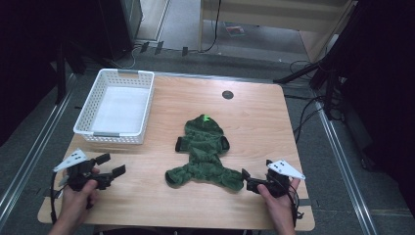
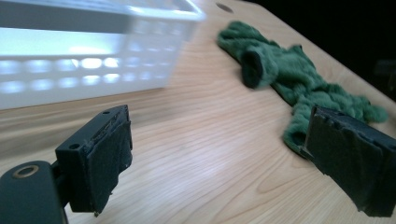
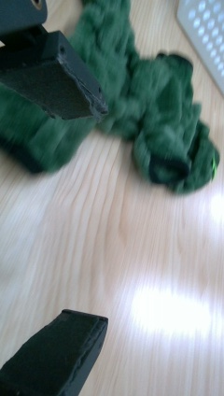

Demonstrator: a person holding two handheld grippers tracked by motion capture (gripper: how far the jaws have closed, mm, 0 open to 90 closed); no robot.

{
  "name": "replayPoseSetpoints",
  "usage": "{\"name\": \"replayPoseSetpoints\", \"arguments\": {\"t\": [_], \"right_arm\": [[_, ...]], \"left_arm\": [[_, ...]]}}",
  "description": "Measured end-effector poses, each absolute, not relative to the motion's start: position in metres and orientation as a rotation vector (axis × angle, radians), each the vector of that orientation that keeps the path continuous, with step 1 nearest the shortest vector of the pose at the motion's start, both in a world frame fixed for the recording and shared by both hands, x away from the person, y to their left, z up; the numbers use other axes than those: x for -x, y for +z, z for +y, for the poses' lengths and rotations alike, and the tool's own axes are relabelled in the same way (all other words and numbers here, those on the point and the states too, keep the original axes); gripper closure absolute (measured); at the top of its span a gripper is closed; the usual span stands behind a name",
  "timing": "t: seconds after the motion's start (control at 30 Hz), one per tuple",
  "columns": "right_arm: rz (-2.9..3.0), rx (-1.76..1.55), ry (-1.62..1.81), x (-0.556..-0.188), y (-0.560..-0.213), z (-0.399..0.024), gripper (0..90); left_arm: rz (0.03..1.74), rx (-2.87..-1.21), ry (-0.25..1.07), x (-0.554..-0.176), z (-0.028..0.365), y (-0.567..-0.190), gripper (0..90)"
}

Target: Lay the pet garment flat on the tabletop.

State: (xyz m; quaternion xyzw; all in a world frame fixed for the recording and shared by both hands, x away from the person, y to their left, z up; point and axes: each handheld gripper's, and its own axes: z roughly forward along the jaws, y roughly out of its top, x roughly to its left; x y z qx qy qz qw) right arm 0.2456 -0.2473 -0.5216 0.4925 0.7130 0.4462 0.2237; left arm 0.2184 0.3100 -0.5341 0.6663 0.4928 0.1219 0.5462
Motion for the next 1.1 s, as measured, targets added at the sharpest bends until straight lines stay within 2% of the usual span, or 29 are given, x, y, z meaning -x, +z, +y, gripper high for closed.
{"name": "replayPoseSetpoints", "arguments": {"t": [0.07, 0.13, 0.23, 0.43, 0.73, 0.87, 1.1], "right_arm": [[1.952, -1.375, 1.225, -0.244, -0.524, -0.258, 1.0], [1.944, -1.384, 1.226, -0.243, -0.525, -0.263, 0.4], [1.917, -1.420, 1.206, -0.239, -0.530, -0.282, 0.4], [1.884, -1.448, 1.195, -0.233, -0.533, -0.301, 0.4], [1.858, -1.482, 1.204, -0.225, -0.542, -0.319, 0.5], [1.851, -1.488, 1.196, -0.227, -0.542, -0.317, 0.5], [1.861, -1.499, 1.197, -0.228, -0.544, -0.317, 0.5]], "left_arm": [[1.191, -1.557, 0.313, -0.212, 0.334, -0.535, 6.1], [1.198, -1.552, 0.317, -0.211, 0.339, -0.536, 0.8], [1.259, -1.550, 0.387, -0.201, 0.366, -0.539, 0.8], [1.328, -1.512, 0.417, -0.194, 0.389, -0.545, 0.8], [1.353, -1.564, 0.459, -0.200, 0.381, -0.551, 0.8], [1.378, -1.608, 0.499, -0.202, 0.376, -0.552, 0.8], [1.381, -1.619, 0.497, -0.203, 0.374, -0.553, 0.8]]}}
